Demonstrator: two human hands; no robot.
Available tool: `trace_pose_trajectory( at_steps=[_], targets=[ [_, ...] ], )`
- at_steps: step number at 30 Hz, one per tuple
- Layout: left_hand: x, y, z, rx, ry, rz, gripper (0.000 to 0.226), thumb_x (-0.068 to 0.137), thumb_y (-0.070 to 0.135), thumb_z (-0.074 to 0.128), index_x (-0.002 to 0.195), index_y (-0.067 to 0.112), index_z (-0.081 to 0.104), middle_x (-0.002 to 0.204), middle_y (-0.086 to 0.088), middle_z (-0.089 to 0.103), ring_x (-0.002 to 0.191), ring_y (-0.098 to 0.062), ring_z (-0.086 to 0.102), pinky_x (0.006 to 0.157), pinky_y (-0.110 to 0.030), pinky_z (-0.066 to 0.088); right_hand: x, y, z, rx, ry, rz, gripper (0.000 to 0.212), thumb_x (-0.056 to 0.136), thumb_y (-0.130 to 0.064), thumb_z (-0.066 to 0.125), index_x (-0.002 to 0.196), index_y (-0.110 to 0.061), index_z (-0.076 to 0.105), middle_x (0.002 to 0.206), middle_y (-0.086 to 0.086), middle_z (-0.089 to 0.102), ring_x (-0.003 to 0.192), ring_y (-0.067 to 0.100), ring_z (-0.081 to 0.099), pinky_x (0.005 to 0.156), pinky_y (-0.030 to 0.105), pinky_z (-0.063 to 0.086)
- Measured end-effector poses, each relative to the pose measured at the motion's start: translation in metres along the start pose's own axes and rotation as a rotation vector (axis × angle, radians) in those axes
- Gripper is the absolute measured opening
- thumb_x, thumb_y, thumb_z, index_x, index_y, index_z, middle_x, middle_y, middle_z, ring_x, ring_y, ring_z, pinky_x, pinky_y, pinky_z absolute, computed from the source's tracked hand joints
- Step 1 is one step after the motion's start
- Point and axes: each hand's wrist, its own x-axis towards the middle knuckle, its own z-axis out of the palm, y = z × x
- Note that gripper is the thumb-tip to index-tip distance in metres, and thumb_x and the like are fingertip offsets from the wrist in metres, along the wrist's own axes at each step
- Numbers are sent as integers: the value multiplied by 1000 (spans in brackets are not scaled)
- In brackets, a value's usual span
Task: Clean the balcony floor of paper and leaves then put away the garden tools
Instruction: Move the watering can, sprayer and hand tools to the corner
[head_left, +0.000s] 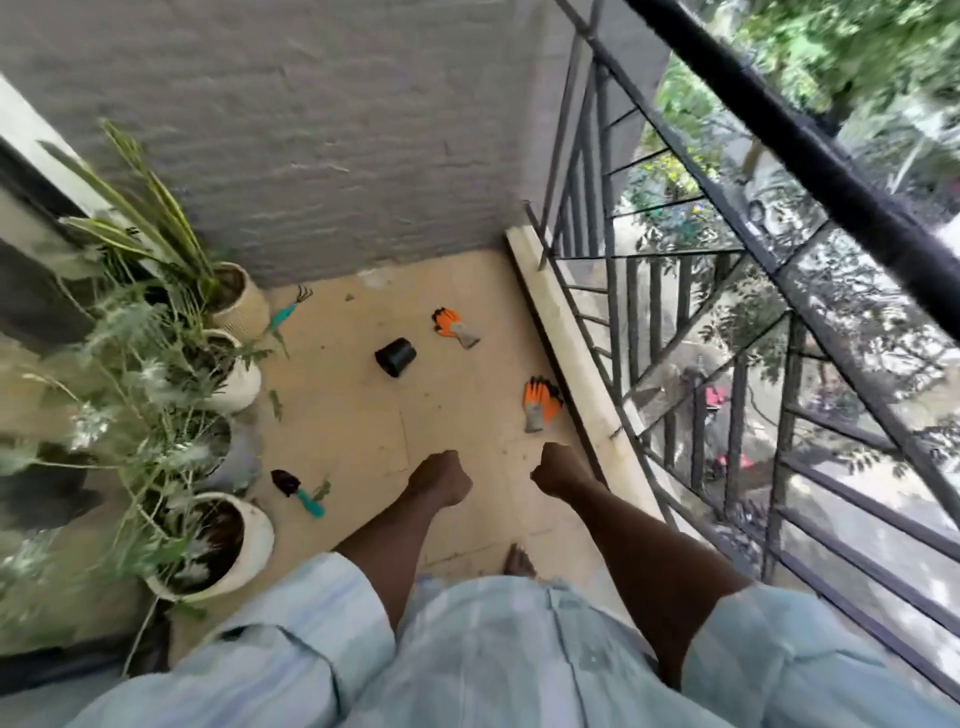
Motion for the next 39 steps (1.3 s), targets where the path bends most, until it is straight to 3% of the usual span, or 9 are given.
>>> trace_pose_trajectory(
  at_steps=[3, 10, 14, 18, 27, 33, 39],
  targets=[
    [14, 12, -13, 5, -9, 0, 58, 97, 24, 45, 151, 10, 29, 152, -13, 37, 132, -29, 44, 101, -33, 43, 23, -13, -11, -5, -18, -24, 30, 87, -18, 54, 114, -3, 55, 122, 19, 59, 113, 35, 56, 84, 31, 45],
    [48, 17, -34, 191, -90, 65, 56, 96, 22, 44, 150, 11, 30, 150, -13, 38, 131, -30, 45, 100, -33, 43, 37, -22, -4, 140, -10, 59, 25, 88, -22, 57, 107, -6, 55, 118, 17, 60, 108, 34, 57, 72, 27, 36],
    [58, 34, -32, 435, -161, 232, 47, 93, 18, 45, 139, 9, 44, 138, -15, 50, 117, -32, 53, 86, -33, 47, 1, 3, 10, 290, 93, 272, 17, 89, -20, 55, 101, -7, 55, 114, 16, 60, 104, 32, 57, 69, 28, 35],
    [53, 55, -10, 626, -244, 425, 44, 91, 17, 46, 134, 8, 48, 138, -16, 50, 121, -33, 52, 95, -36, 46, -61, 21, 42, 461, 176, 524, 24, 89, -16, 54, 108, -1, 55, 115, 20, 60, 105, 35, 57, 70, 28, 36],
    [-40, 76, 100, 979, -369, 845, 40, 89, 19, 48, 127, 7, 52, 131, -15, 54, 117, -31, 54, 91, -35, 46, -218, 33, 142, 870, 275, 1007, 27, 86, -9, 48, 111, -3, 55, 119, 18, 59, 106, 35, 59, 76, 32, 44],
    [-83, 70, 173, 1165, -389, 987, 41, 91, 21, 48, 130, 7, 51, 136, -14, 52, 120, -30, 51, 91, -34, 44, -290, 50, 194, 1022, 412, 1088, 29, 88, -11, 50, 115, -1, 53, 123, 20, 57, 114, 32, 54, 81, 30, 43],
    [-215, 37, 309, 1260, -470, 1110, 37, 92, 23, 49, 125, 6, 53, 132, -14, 54, 118, -31, 52, 85, -31, 42, -446, 102, 307, 1090, 426, 1224, 34, 85, -13, 52, 117, -2, 53, 122, 20, 59, 113, 34, 57, 81, 30, 44]
  ],
)
